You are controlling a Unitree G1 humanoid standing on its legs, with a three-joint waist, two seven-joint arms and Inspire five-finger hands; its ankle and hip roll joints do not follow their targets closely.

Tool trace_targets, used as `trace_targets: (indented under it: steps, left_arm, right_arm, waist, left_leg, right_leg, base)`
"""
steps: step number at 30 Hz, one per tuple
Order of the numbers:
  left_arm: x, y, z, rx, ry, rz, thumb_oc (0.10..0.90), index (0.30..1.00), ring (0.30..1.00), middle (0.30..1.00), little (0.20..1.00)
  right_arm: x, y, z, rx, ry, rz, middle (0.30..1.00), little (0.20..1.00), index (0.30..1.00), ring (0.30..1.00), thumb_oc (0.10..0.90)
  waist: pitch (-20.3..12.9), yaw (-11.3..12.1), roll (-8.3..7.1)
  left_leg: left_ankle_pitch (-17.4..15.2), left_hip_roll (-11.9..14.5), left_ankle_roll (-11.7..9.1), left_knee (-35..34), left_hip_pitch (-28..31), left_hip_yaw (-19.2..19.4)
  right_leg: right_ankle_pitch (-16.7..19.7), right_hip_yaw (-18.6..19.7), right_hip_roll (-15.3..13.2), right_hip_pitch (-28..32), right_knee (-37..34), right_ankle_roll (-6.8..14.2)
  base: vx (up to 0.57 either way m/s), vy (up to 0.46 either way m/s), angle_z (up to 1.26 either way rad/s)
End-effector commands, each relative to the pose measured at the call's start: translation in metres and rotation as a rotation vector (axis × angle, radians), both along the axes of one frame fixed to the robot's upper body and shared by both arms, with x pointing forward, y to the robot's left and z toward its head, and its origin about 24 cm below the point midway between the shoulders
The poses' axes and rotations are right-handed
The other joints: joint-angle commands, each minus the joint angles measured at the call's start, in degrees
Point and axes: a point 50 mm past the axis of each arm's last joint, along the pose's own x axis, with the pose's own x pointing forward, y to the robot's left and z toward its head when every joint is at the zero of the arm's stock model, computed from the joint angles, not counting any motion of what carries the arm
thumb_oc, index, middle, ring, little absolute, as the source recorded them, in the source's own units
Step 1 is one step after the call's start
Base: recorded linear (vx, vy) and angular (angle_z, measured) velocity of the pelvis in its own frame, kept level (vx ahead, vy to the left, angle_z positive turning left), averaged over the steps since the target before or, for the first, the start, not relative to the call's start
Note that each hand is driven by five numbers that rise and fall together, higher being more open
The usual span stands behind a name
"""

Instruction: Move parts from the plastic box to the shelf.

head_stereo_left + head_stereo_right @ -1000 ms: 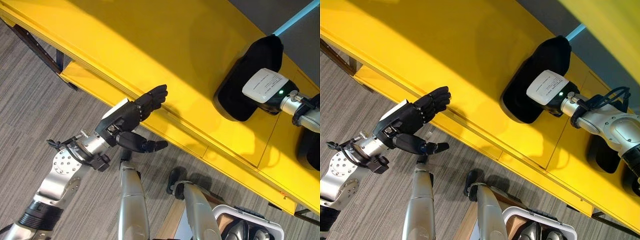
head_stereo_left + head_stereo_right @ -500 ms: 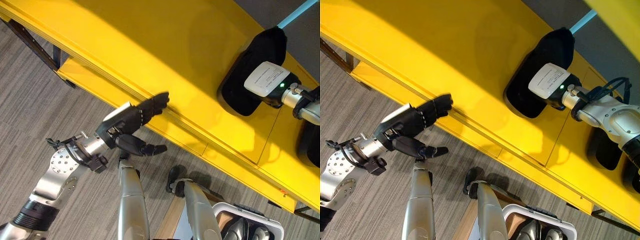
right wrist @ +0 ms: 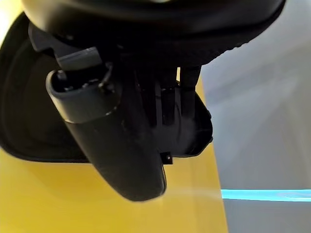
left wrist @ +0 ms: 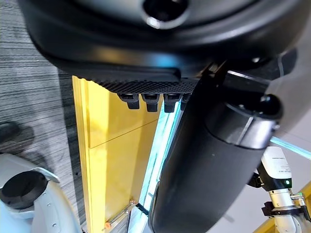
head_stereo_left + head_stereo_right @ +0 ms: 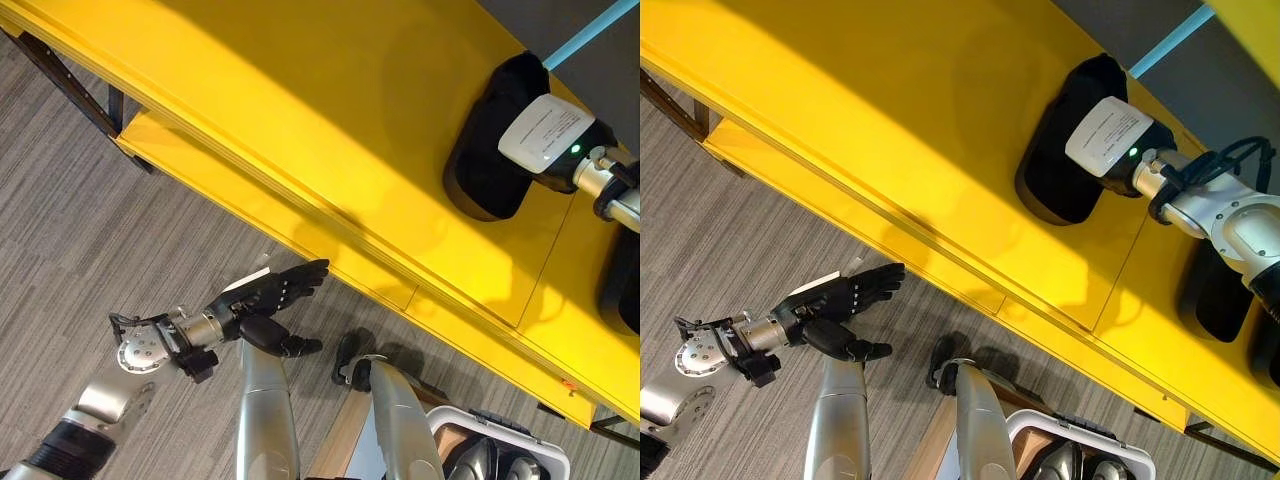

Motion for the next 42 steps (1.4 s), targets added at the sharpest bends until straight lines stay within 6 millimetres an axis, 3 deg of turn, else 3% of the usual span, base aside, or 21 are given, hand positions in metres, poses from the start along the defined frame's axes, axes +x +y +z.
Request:
trace_targets:
  steps: [1,19,30,42]
  left_arm:
    - [-0.002,-0.021,0.041,-0.058,-0.177,-0.143,0.900,1.000,1.000,1.000,1.000]
    - [-0.005,-0.019,0.041,-0.067,-0.177,-0.142,0.900,1.000,1.000,1.000,1.000]
    - [-0.006,-0.018,0.040,-0.065,-0.180,-0.136,0.900,1.000,1.000,1.000,1.000]
    - [-0.008,-0.015,0.035,-0.068,-0.163,-0.128,0.900,1.000,1.000,1.000,1.000]
  right_arm:
    - [-0.033,-0.039,0.104,-0.041,-0.364,-0.180,1.000,1.000,1.000,1.000,0.900]
    - [-0.034,-0.038,0.095,-0.081,-0.315,-0.175,1.000,1.000,1.000,1.000,0.900]
    - [-0.041,-0.036,0.104,-0.080,-0.340,-0.175,1.000,1.000,1.000,1.000,0.900]
    - [-0.056,-0.052,0.121,-0.078,-0.447,-0.244,1.000,1.000,1.000,1.000,0.900]
  waist:
    - [0.2,2.1,-1.35]
    - [-0.2,1.5,-1.02]
    - [-0.7,0.9,-1.46]
    - [-1.7,0.4,-2.11]
  left_leg:
    - [-6.4,5.9,-0.7,2.6,3.6,-0.5]
    - [-6.9,5.6,-0.5,3.0,3.6,0.2]
    - [-6.5,6.0,-0.6,2.1,4.0,0.6]
    - [-7.1,6.1,-0.7,2.5,4.3,1.1]
  right_leg:
    - [-0.8,-1.6,-1.8,4.7,2.0,1.4]
    - [-0.7,-1.2,-2.2,4.8,1.7,1.6]
    - [-0.1,-1.0,-1.7,5.2,0.3,1.7]
    - [0.5,-0.6,-1.2,6.4,-1.7,1.9]
  base:
    - [0.00,0.000,0.00]
    - [0.00,0.004,0.00]
    - [0.00,0.001,0.00]
    - [0.00,0.005,-0.01]
